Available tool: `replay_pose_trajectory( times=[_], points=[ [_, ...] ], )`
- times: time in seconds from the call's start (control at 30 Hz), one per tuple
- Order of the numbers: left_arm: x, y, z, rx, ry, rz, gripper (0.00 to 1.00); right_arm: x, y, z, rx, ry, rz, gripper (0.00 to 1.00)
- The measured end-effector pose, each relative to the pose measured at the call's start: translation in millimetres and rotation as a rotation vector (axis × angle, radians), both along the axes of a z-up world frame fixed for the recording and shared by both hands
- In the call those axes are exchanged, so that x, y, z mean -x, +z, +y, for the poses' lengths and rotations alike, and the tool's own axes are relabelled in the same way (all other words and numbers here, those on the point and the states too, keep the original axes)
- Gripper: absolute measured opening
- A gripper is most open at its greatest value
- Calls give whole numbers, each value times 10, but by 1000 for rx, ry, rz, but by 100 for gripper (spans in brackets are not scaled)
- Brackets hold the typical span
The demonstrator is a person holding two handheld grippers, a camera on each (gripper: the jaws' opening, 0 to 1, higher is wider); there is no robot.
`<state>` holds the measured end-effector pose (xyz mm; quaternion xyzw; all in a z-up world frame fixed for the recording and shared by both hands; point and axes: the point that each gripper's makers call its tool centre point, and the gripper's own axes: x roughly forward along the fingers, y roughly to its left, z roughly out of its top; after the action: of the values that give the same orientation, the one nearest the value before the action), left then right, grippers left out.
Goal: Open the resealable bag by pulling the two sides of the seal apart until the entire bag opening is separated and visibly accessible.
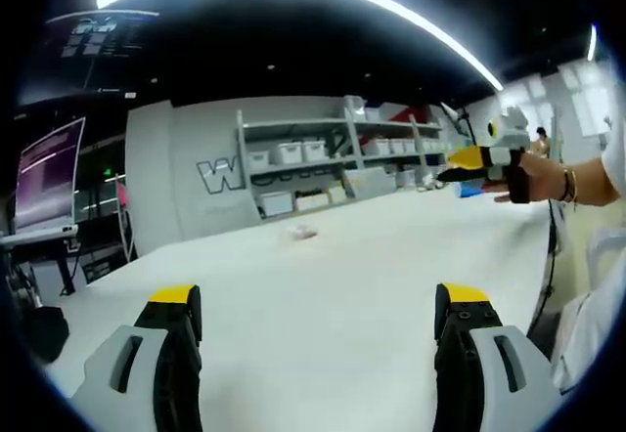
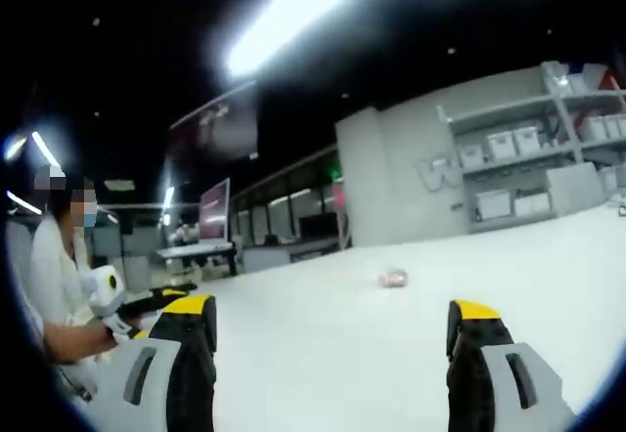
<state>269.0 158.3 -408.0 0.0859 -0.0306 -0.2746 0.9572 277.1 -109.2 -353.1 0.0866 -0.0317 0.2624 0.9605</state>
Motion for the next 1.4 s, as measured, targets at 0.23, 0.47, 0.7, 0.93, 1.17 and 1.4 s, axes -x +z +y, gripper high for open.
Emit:
replay_pose_trajectory(
  times=[0.23, 0.47, 0.7, 0.93, 1.17, 1.4],
  points=[
    [0, -1, -1, -2, 0, -4, 98, 146, -10, -150, -27, -26, -8, 100],
    [-3, 3, 4, -2, -1, -5, 98, 301, 28, -131, -9, -33, -47, 100],
    [-3, 14, 4, 4, -3, -8, 98, 480, 52, -142, 43, -68, -105, 100],
    [3, 19, 4, 11, -4, -8, 98, 535, 58, -163, 47, -89, -130, 100],
    [15, 18, -10, 9, -11, -15, 96, 565, 41, -209, 21, -103, -131, 99],
    [26, 43, 8, 21, -12, -23, 96, 591, 22, -239, 18, -111, -121, 97]
  ],
)
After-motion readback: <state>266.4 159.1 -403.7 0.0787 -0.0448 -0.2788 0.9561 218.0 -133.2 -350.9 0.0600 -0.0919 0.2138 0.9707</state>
